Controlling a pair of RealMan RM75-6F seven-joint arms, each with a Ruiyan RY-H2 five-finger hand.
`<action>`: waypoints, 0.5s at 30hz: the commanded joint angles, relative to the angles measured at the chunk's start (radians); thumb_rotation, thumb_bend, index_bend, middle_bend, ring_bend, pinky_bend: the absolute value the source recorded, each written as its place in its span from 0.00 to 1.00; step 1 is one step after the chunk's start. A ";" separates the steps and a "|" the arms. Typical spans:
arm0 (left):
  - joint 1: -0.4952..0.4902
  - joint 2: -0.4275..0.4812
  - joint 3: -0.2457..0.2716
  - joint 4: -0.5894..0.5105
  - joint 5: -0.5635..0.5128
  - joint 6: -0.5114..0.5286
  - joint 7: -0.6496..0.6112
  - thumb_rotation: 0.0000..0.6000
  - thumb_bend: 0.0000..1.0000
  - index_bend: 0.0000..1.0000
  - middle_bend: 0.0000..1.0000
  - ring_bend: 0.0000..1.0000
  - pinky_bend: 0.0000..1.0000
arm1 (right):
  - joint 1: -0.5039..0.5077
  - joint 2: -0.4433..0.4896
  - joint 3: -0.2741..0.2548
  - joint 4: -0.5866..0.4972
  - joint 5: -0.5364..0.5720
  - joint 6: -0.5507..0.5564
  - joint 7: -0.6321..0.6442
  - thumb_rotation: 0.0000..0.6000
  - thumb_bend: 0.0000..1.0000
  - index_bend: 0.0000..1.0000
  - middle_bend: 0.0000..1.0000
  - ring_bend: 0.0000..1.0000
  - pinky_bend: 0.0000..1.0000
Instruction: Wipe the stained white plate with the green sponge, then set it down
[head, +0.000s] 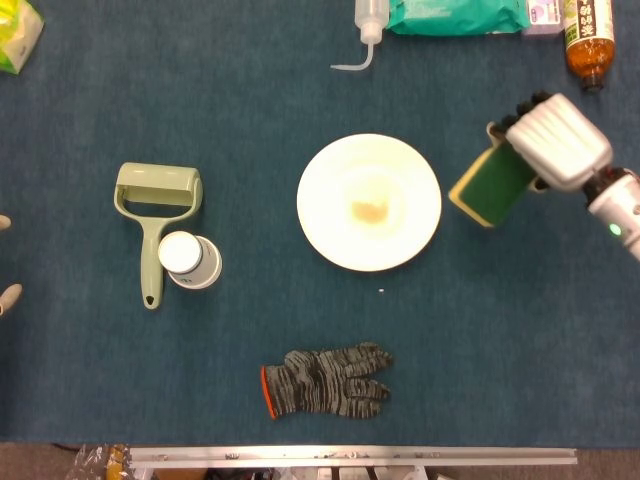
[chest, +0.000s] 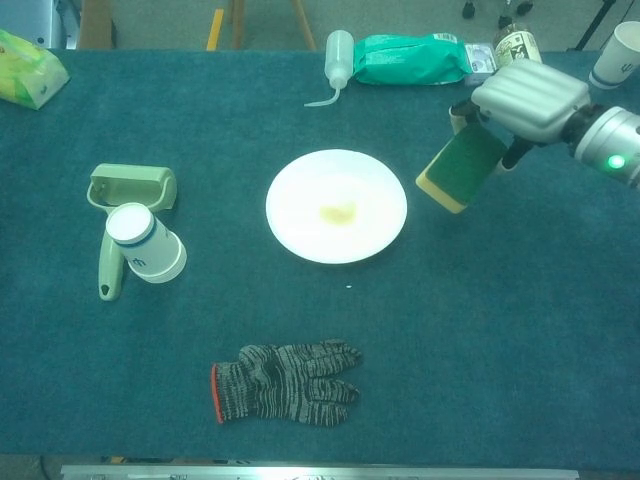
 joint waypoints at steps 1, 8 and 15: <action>-0.001 0.000 0.001 0.000 0.001 -0.001 0.000 1.00 0.15 0.30 0.00 0.07 0.34 | 0.042 -0.038 0.029 0.035 0.032 -0.056 -0.020 1.00 0.00 0.54 0.62 0.48 0.42; 0.001 -0.002 0.006 0.007 0.000 -0.005 -0.006 1.00 0.15 0.30 0.00 0.07 0.34 | 0.127 -0.139 0.055 0.142 0.055 -0.158 -0.023 1.00 0.00 0.54 0.63 0.49 0.42; 0.002 -0.008 0.010 0.028 0.003 -0.011 -0.030 1.00 0.15 0.30 0.00 0.07 0.34 | 0.190 -0.226 0.059 0.229 0.046 -0.200 0.011 1.00 0.00 0.54 0.63 0.49 0.42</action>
